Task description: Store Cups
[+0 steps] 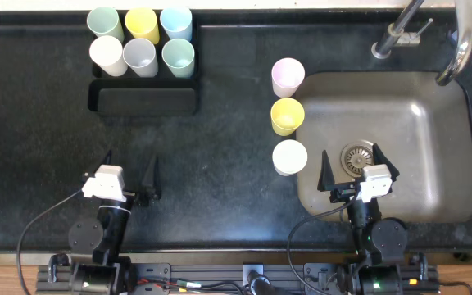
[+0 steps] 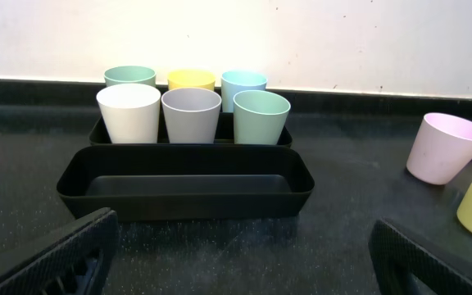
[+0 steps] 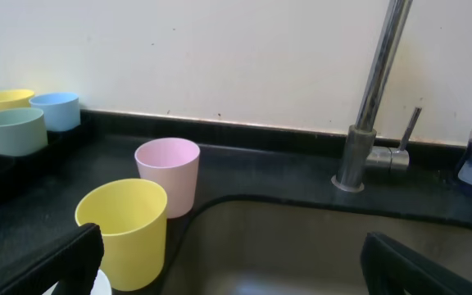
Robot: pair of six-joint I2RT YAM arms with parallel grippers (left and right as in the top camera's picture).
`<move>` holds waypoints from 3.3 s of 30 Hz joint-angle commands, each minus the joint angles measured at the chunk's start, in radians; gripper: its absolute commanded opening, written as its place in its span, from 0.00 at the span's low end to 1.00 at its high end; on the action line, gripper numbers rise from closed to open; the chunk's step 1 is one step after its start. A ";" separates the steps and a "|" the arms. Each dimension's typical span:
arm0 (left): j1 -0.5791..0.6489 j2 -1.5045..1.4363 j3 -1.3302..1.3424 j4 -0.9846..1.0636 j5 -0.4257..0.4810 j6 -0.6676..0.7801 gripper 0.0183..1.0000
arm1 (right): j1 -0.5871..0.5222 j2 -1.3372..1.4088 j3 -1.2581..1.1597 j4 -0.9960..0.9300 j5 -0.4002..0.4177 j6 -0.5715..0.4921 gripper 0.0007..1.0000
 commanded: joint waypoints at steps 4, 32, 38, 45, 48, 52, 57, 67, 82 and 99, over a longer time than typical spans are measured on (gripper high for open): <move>0.011 -0.011 0.000 -0.005 0.013 0.018 1.00 | 0.003 -0.011 -0.013 0.005 0.004 0.007 1.00; -0.101 1.155 1.532 -0.852 0.003 -0.051 1.00 | 0.003 -0.011 -0.013 0.005 0.004 0.007 1.00; -0.357 1.644 2.093 -1.133 -0.168 -0.225 1.00 | 0.003 -0.011 -0.013 0.005 0.004 0.007 1.00; -0.512 2.081 2.570 -1.470 -0.198 -0.426 1.00 | 0.003 -0.011 -0.013 0.005 0.004 0.007 1.00; -0.564 2.282 2.778 -1.545 -0.196 -0.459 1.00 | 0.003 -0.011 -0.013 0.005 0.004 0.007 1.00; -0.581 2.447 2.909 -1.564 -0.177 -0.508 1.00 | 0.003 -0.011 -0.013 0.005 0.004 0.007 1.00; -0.587 2.546 2.957 -1.579 -0.151 -0.508 1.00 | 0.003 -0.011 -0.013 0.005 0.004 0.007 1.00; -0.599 2.677 3.069 -1.557 -0.152 -0.539 1.00 | 0.003 -0.011 -0.013 0.005 0.004 0.007 1.00; -0.612 2.756 3.069 -1.467 -0.153 -0.567 0.86 | 0.003 -0.011 -0.013 0.005 0.004 0.007 1.00; -0.614 2.764 3.065 -1.445 -0.171 -0.567 0.18 | 0.003 -0.011 -0.013 0.005 0.004 0.007 1.00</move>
